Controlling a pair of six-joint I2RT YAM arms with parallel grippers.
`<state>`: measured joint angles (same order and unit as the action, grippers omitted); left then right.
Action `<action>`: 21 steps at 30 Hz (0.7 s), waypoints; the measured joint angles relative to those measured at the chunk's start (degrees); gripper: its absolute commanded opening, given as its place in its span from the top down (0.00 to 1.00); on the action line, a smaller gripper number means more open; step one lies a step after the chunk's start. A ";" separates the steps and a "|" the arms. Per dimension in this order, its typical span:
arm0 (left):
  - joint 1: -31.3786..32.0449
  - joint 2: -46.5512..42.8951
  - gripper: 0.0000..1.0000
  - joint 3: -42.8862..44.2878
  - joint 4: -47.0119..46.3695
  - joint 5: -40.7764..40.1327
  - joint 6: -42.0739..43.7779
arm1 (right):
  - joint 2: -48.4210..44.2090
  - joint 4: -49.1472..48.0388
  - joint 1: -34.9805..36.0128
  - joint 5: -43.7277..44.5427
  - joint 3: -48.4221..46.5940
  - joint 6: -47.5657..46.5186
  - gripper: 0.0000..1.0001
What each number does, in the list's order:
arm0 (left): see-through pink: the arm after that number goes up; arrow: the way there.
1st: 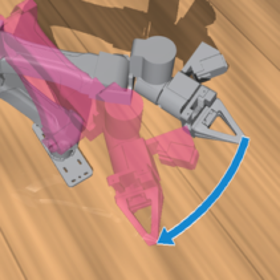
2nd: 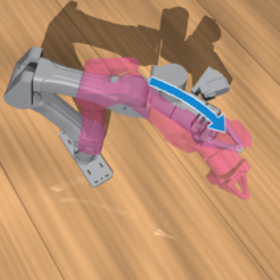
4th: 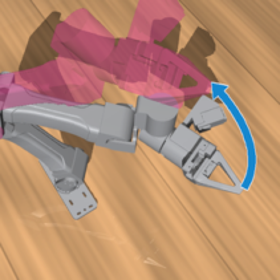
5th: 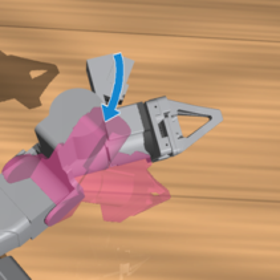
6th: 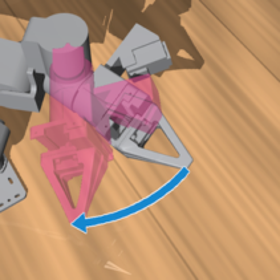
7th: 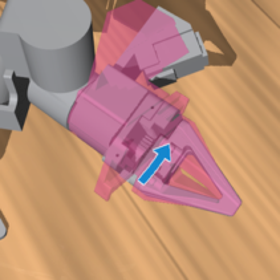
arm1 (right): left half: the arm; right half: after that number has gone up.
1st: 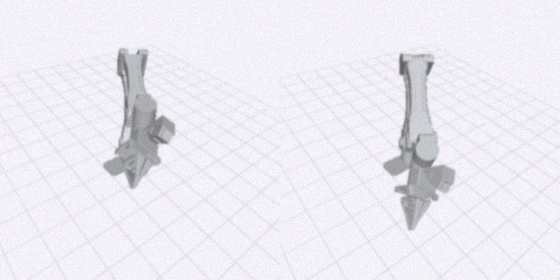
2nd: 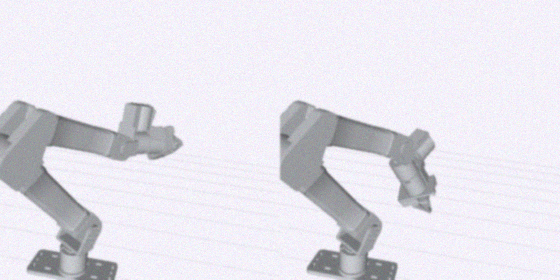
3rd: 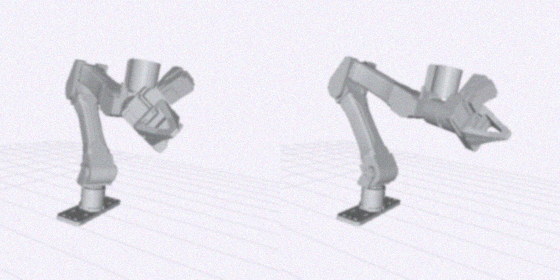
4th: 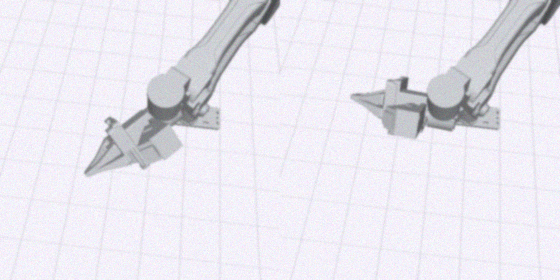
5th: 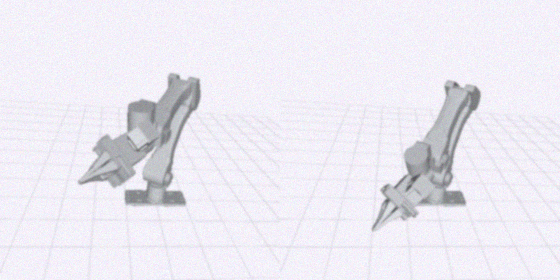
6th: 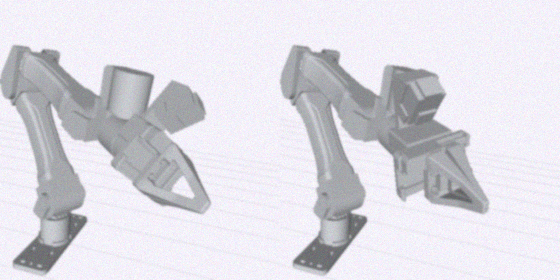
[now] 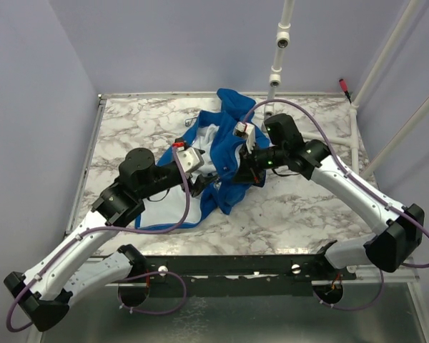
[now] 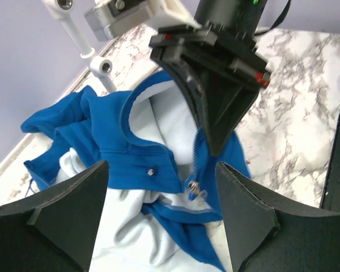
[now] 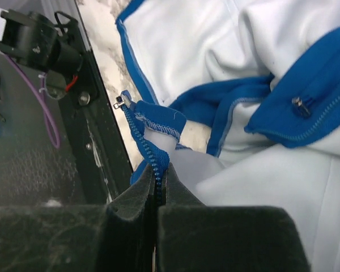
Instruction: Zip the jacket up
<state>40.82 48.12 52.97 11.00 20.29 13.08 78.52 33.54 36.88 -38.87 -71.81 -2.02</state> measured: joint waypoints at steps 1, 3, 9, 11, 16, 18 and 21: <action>-0.37 0.00 0.21 0.57 0.96 0.31 1.64 | 0.02 2.40 0.20 0.90 -0.98 -0.52 0.99; -1.40 0.04 0.19 0.94 2.40 1.27 2.89 | 0.00 7.28 0.61 3.08 -3.85 -1.68 0.99; -5.27 4.24 0.19 1.11 5.73 9.33 3.56 | 0.79 15.78 2.73 8.07 -10.84 -4.04 0.99; -5.29 7.17 0.20 1.44 6.73 12.57 3.89 | 1.49 17.73 3.43 9.49 -12.59 -4.42 0.99; -5.29 9.77 0.23 2.12 8.48 18.47 4.07 | 4.07 21.55 5.55 11.91 -16.06 -5.11 0.99; -5.33 9.81 0.23 2.58 8.52 20.46 3.91 | 4.92 22.99 5.99 12.81 -17.70 -5.25 0.99; -5.33 9.68 0.23 2.84 8.46 21.66 3.93 | 6.16 24.44 6.43 13.97 -20.02 -5.51 0.99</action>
<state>35.48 57.80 55.81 19.46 41.95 17.02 84.68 57.98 43.31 -24.91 -91.83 -7.53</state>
